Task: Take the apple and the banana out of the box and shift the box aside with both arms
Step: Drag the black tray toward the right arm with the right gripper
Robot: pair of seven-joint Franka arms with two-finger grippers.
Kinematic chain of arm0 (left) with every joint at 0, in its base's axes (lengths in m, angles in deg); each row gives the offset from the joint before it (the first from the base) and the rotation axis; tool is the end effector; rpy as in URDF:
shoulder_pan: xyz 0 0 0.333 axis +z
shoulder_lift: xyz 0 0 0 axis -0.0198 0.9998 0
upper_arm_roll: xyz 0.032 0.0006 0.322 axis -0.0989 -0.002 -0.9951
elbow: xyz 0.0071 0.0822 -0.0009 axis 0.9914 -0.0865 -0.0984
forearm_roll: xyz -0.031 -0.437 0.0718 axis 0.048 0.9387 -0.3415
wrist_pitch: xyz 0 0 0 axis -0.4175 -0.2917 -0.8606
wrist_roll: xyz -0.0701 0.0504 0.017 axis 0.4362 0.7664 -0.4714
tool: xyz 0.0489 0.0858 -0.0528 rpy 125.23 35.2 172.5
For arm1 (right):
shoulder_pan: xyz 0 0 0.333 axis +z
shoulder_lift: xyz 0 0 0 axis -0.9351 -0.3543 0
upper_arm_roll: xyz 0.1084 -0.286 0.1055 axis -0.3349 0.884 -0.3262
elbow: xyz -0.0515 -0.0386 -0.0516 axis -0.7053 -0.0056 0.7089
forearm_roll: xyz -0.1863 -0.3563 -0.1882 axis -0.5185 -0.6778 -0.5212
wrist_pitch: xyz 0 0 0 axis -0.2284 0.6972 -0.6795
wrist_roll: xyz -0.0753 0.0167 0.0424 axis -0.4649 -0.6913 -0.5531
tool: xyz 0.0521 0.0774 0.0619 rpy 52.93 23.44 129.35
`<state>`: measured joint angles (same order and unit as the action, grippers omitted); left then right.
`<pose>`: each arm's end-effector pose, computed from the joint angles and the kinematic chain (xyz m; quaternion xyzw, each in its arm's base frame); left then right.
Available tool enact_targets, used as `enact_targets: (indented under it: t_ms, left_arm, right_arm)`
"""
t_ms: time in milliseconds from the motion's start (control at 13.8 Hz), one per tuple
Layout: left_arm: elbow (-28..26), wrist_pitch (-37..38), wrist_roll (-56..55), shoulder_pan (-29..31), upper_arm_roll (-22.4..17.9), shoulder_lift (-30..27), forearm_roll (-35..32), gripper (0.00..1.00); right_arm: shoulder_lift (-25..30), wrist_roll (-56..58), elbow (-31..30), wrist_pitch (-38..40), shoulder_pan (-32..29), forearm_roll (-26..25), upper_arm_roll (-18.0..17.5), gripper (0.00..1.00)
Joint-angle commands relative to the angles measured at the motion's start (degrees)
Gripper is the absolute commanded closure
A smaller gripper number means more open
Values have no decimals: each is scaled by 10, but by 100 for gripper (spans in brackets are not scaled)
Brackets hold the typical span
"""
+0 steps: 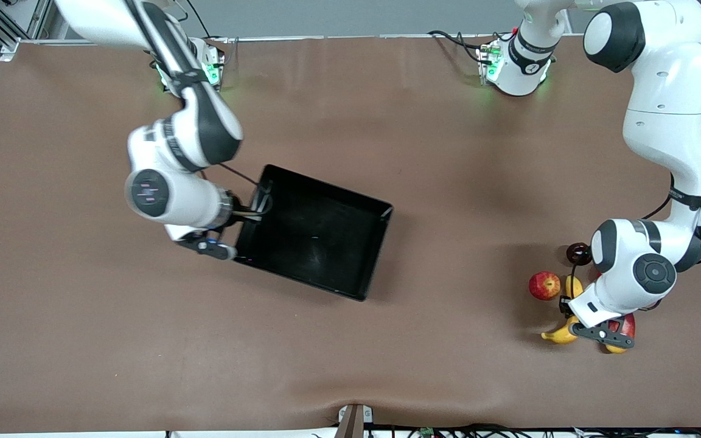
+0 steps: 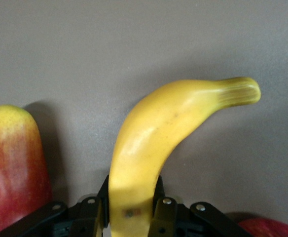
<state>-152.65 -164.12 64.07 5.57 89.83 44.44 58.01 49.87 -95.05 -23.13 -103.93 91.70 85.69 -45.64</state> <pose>0.7796 0.0267 0.1460 -0.9853 0.1529 -0.0525 0.0548 0.6318 0.2480 0.3374 -0.9775 0.1502 0.1379 0.0536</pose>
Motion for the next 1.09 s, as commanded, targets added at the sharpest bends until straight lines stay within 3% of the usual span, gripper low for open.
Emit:
enact_targets:
  t_ms: [0, 145, 362, 506, 651, 796, 868, 1013]
  left_arm:
    - [-45, -2, 10, 6, -2, -8, -2, 96]
    - [-46, -2, 11, 6, -2, -8, -2, 88]
    - [-45, 14, 10, 6, -2, -10, -2, 84]
    - [-44, 25, 10, 6, -2, -15, -2, 66]
    - [-43, 29, 11, 7, -2, -17, -2, 56]
    - [-43, 30, 11, 7, -2, -19, -2, 30]
    - [-41, 30, 11, 10, -2, -20, -2, 24]
    - [-39, 30, 12, 14, -2, -20, -3, 2]
  right_arm:
    - [55, 79, -66, 1, -56, -8, -9, 100]
    - [77, 144, -99, 0, -102, -9, -8, 100]
    - [87, 239, -122, -6, -174, -30, -8, 100]
    - [83, 292, -129, -23, -217, -49, -7, 100]
    - [72, 356, -148, -75, -273, -78, -8, 100]
    - [50, 456, -159, -134, -332, -82, -8, 100]
    - [34, 512, -158, -154, -363, -80, -9, 100]
    - [13, 564, -157, -170, -394, -74, -10, 100]
